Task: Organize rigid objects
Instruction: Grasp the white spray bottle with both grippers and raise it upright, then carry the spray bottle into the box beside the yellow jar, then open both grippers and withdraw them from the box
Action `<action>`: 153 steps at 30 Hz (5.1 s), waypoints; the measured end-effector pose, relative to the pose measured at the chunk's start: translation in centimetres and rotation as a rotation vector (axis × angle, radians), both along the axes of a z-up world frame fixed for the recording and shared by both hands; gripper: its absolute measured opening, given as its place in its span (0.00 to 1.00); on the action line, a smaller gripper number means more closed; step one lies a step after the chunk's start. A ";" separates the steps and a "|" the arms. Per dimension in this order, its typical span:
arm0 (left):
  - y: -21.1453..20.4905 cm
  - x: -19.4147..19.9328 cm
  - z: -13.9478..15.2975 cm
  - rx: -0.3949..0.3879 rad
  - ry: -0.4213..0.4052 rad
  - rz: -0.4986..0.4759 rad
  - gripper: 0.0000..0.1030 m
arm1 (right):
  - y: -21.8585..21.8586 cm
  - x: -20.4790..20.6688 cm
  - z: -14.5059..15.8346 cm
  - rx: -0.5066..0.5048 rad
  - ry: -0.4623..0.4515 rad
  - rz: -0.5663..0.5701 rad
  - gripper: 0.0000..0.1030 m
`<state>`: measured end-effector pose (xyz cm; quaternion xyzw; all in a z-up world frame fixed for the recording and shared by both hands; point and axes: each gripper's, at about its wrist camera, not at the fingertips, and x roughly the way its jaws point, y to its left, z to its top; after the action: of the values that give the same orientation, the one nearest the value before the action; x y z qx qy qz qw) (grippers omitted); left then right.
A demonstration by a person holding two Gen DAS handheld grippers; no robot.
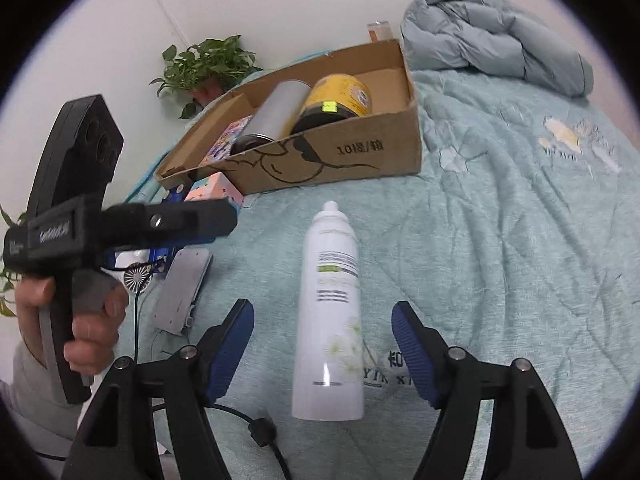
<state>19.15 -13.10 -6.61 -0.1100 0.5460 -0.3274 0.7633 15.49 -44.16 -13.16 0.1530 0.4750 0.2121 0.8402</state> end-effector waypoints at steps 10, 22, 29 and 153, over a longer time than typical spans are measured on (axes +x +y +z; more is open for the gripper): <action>-3.1 0.3 -4.3 -0.039 0.160 -0.048 0.74 | 4.4 -0.7 0.6 0.074 -0.003 0.223 0.65; -4.3 0.8 -7.0 -0.025 0.240 -0.064 0.60 | 2.2 0.2 0.6 0.048 0.006 0.128 0.57; -5.3 1.4 -7.5 -0.006 0.232 -0.056 0.49 | 2.0 1.2 -1.9 0.011 0.087 0.105 0.43; 18.0 -6.1 15.3 0.315 -0.738 0.490 1.00 | 7.2 2.2 9.7 -0.280 -0.488 -0.225 0.99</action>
<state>13.10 4.92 8.66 0.0055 0.2393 -0.0679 0.9685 17.68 -36.96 -3.46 0.0320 0.2636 0.0808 0.9607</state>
